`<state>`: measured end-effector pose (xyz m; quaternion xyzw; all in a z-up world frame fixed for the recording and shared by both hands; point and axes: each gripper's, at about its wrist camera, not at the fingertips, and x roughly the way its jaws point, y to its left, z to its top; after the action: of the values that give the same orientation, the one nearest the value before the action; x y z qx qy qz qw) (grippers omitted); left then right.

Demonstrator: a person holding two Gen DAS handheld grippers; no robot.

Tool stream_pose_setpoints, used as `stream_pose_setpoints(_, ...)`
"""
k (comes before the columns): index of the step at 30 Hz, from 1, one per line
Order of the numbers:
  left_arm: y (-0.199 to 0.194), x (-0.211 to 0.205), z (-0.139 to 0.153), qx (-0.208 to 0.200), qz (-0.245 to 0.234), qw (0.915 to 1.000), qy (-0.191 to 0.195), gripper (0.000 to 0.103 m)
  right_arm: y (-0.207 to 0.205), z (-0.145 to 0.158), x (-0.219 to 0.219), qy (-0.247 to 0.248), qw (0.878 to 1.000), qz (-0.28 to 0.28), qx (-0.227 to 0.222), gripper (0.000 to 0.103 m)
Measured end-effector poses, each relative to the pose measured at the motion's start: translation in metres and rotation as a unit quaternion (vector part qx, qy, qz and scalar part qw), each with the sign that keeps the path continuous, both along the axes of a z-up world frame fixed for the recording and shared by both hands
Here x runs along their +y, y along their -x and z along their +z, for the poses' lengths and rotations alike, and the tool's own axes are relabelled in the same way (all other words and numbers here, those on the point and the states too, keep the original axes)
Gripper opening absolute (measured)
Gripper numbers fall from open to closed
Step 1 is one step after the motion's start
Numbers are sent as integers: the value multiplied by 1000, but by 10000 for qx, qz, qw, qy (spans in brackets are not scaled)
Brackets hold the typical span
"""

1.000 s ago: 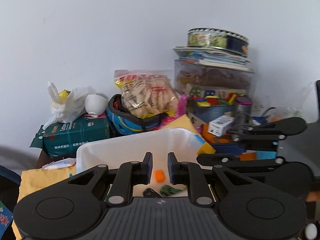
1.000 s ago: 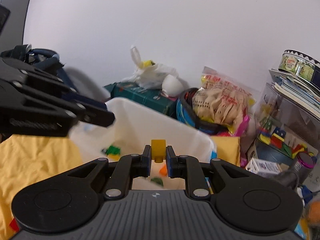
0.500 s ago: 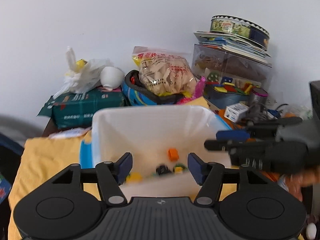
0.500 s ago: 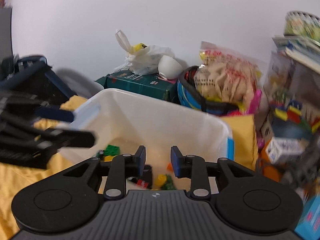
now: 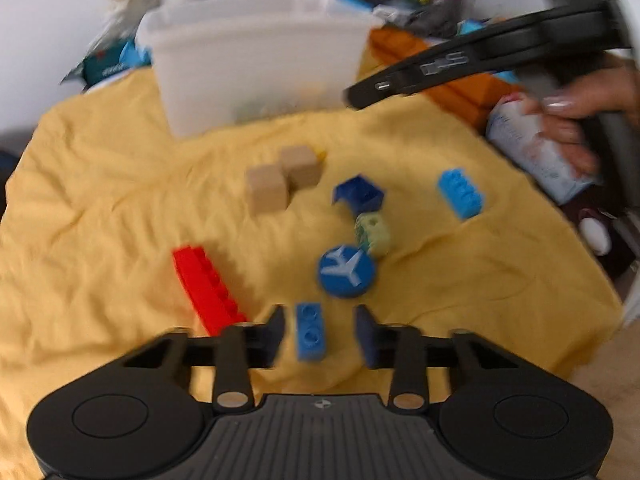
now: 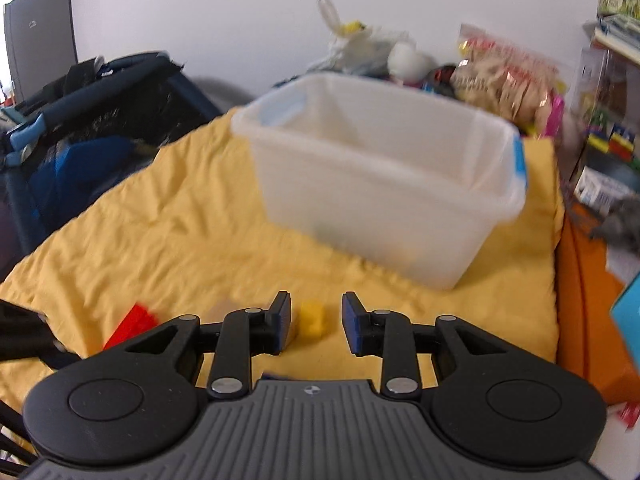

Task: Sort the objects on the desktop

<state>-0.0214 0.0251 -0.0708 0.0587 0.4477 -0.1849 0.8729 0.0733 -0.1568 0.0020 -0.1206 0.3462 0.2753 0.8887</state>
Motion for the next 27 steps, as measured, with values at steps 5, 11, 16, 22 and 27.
stream_pose_setpoints(5, -9, 7, -9, 92, 248, 9996, 70, 17, 14, 0, 1, 78, 9999, 117, 7, 32)
stream_pose_setpoints(11, -5, 7, 14, -207, 277, 9992, 185, 17, 27, 1, -3, 43, 9999, 148, 45, 32)
stream_pose_setpoints(16, -43, 8, 73, -1003, 278, 9930, 555, 17, 23, 5, -3, 23, 10000, 32, -44, 32)
stream_pose_setpoints(22, -136, -4, 147, -1825, 295, 9775, 1015, 17, 23, 10, -7, -20, 9998, -135, -123, 34)
stream_pose_setpoints(27, -218, -23, 161, -1994, 479, 9757, 771, 18, 30, 10, -13, -16, 9993, -355, -79, 36)
